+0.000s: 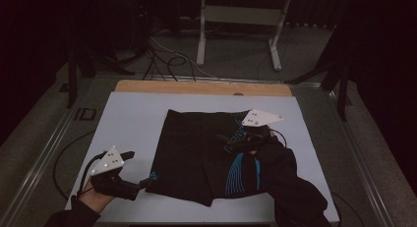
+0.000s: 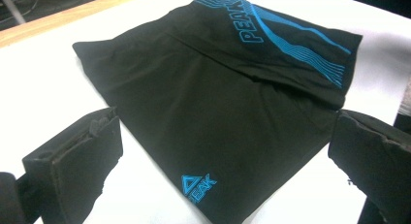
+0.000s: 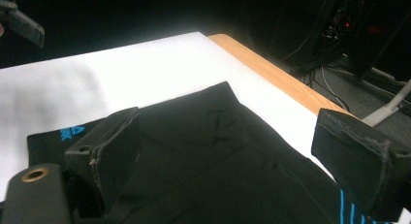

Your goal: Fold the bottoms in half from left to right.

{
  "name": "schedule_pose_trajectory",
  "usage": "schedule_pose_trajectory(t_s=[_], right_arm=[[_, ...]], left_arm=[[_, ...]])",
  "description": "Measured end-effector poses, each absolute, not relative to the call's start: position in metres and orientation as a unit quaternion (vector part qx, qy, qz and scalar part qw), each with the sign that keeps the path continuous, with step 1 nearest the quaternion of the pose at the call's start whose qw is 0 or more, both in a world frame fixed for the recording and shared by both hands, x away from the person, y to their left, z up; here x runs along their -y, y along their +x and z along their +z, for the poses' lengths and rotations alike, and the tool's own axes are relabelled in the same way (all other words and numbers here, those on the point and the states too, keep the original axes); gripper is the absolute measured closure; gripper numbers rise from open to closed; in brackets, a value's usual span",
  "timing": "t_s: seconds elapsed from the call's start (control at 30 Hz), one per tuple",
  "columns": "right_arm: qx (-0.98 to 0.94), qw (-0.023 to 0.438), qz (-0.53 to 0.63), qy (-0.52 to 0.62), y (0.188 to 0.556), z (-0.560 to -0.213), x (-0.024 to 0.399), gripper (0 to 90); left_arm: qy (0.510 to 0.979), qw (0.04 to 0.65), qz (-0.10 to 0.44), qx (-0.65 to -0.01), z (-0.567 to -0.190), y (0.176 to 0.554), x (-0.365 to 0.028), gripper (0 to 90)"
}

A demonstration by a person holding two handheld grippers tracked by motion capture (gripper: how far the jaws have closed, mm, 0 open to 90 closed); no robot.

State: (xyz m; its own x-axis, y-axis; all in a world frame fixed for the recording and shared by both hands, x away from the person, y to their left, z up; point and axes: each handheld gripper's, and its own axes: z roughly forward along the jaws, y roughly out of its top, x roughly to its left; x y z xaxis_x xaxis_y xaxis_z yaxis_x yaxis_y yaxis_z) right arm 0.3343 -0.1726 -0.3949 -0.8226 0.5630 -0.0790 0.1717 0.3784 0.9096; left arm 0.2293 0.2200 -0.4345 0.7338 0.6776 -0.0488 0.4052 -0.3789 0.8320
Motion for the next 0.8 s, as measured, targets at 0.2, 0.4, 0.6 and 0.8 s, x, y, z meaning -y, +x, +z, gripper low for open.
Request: schedule_pose_trajectory(t_s=[0.2,0.4,0.6,0.8], right_arm=[[-0.811,0.19,0.506,0.223,0.346,-0.399,0.157,10.7],[-0.813,0.187,0.503,0.225,0.354,-0.405,0.141,10.7],[-0.816,0.182,0.502,0.221,0.363,-0.41,0.127,10.7],[-0.82,0.176,0.497,0.222,0.37,-0.415,0.116,10.7]], left_arm=[[0.811,0.44,0.163,-0.349,-0.442,0.229,-0.215,0.0],[0.807,0.431,0.175,-0.364,-0.448,0.228,-0.211,0.0],[0.808,0.429,0.171,-0.366,-0.454,0.229,-0.211,0.0],[0.812,0.424,0.166,-0.364,-0.46,0.23,-0.209,0.0]])
